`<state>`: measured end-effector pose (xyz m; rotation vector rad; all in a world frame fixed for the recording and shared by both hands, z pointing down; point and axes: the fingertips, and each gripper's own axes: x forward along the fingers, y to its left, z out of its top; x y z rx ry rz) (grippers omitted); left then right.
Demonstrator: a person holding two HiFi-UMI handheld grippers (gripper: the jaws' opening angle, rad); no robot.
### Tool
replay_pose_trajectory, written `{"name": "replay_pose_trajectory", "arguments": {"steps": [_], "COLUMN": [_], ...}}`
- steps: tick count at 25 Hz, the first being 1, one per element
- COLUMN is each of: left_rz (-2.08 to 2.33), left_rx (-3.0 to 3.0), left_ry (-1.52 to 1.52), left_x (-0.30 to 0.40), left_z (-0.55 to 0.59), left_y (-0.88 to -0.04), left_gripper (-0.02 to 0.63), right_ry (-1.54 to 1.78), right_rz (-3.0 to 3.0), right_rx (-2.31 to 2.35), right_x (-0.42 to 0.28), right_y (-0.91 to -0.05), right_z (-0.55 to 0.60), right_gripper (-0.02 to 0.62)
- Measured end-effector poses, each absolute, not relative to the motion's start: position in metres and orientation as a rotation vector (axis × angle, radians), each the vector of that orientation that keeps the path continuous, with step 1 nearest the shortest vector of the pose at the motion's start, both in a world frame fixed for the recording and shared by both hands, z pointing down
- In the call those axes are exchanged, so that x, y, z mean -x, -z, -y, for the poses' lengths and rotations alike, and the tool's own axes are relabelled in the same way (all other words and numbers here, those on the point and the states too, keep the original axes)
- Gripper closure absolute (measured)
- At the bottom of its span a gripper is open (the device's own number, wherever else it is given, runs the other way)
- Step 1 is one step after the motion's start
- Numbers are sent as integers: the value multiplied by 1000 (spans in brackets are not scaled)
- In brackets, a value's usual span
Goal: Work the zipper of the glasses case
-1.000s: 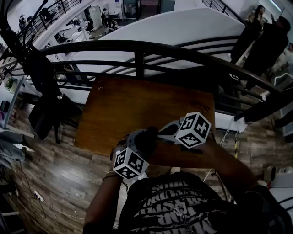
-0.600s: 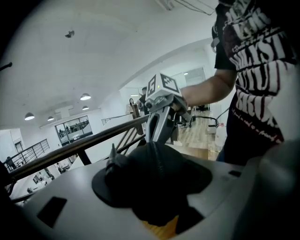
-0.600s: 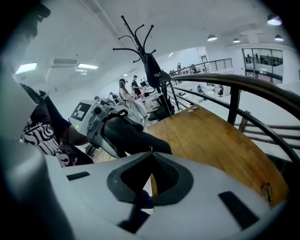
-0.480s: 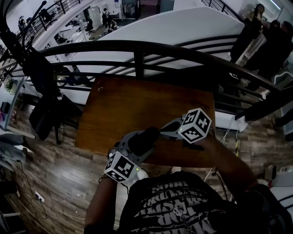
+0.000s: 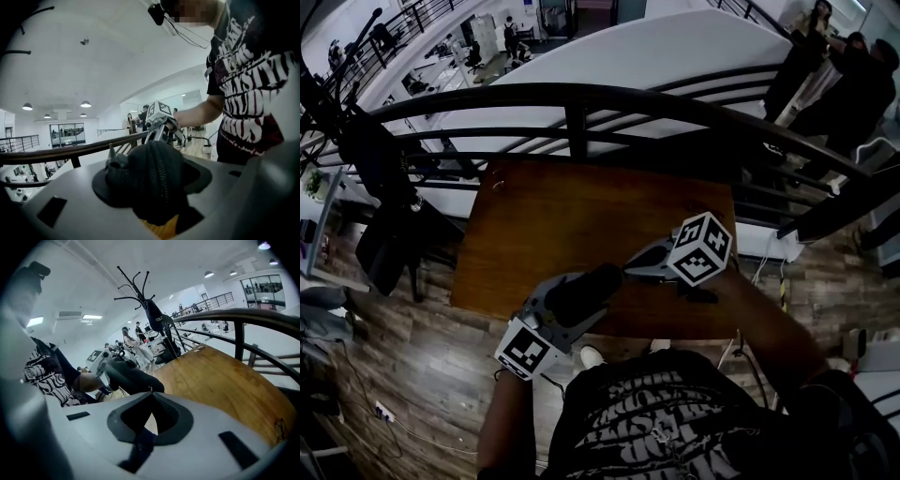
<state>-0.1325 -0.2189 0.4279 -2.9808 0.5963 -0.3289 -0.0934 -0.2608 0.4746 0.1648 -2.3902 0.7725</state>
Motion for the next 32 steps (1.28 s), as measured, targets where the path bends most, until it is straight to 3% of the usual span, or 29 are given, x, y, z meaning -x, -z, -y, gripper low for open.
{"name": "replay_pose_trajectory", "arguments": {"steps": [4, 16, 26, 32], "left_rz": [-583, -487, -546, -693], "left_rx": [3071, 3170, 3233, 3541], "left_ry": [85, -154, 241, 121], "left_x": [139, 145, 96, 56], "left_z": [216, 215, 256, 303], "left_y": [-407, -398, -488, -559], "left_gripper": [347, 347, 344, 344], "right_ry": [-787, -901, -701, -775], "right_rz": [2379, 2398, 2210, 2133], "right_rx": [-140, -129, -407, -491], "right_x": [90, 89, 43, 13], "right_y": [-476, -486, -553, -594], "right_z": [260, 249, 258, 256], "right_gripper": [597, 597, 594, 595]}}
